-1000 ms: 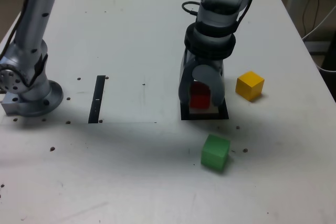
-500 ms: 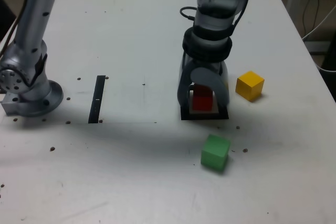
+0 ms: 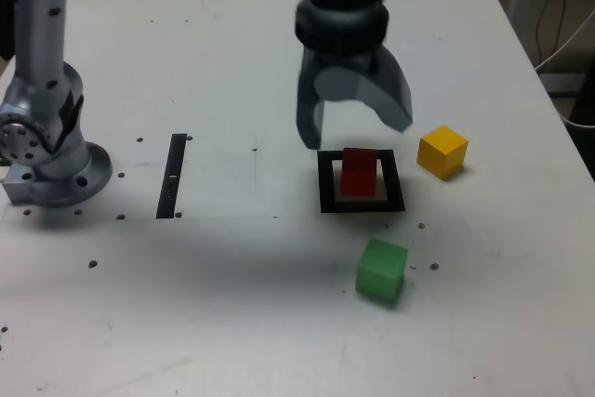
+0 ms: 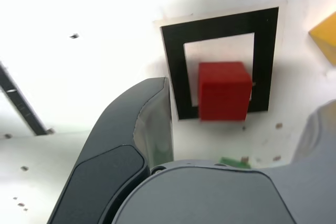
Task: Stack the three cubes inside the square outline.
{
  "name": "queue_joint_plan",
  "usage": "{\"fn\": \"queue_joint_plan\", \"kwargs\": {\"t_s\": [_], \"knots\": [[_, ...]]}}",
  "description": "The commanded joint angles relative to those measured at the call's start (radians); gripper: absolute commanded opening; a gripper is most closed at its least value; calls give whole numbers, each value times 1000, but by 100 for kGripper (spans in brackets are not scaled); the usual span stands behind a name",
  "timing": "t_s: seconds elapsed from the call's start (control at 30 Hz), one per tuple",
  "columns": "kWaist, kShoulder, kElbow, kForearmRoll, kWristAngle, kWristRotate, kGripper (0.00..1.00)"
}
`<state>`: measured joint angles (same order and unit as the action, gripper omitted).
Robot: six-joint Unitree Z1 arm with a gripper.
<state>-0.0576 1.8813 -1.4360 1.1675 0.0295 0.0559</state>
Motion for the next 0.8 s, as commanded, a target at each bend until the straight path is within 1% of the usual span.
{"fn": "queue_joint_plan", "kwargs": {"t_s": [0.0, 0.07, 0.17, 0.27, 0.37, 0.57, 0.63, 0.7, 0.77], "knots": [[1, -20, -12, 16, 12, 2, 100], [1, -28, -23, 27, 30, 4, 100], [1, -24, -54, 41, 72, 18, 100], [7, 1, -116, 55, 112, 82, 100], [18, 44, -207, 70, 137, 213, 100], [27, 147, -367, 83, 173, 544, 100], [27, 168, -383, 82, 179, 613, 100], [27, 179, -380, 76, 193, 653, 100], [27, 184, -361, 64, 223, 671, 100]]}}
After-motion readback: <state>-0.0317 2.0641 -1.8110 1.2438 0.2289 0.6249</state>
